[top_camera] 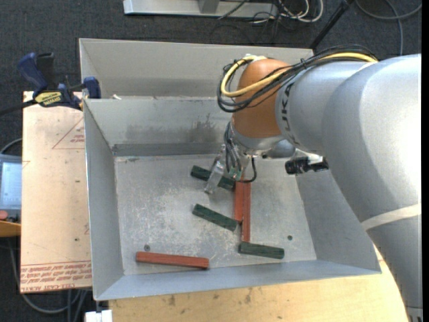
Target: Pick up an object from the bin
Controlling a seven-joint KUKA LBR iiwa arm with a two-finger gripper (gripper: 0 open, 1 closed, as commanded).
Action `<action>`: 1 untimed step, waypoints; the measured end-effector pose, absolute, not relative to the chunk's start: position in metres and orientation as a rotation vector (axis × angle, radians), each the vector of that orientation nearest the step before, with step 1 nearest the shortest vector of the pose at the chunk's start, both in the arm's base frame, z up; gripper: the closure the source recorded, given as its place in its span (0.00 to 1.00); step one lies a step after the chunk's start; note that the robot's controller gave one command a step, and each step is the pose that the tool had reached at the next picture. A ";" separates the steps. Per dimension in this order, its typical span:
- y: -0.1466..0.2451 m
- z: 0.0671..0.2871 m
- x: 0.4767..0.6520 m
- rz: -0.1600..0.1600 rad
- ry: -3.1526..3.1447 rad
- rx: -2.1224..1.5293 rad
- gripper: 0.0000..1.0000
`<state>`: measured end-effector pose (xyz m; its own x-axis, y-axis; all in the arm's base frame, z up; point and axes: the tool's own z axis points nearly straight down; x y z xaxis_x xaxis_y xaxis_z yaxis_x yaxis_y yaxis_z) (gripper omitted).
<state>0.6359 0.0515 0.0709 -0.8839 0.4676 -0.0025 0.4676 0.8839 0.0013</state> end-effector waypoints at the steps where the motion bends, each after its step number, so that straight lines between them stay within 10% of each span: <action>1: 0.052 0.155 0.638 0.006 3.041 0.750 1.00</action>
Offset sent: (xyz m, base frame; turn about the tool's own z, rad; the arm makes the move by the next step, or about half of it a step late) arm -0.0001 0.0000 0.0784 0.0000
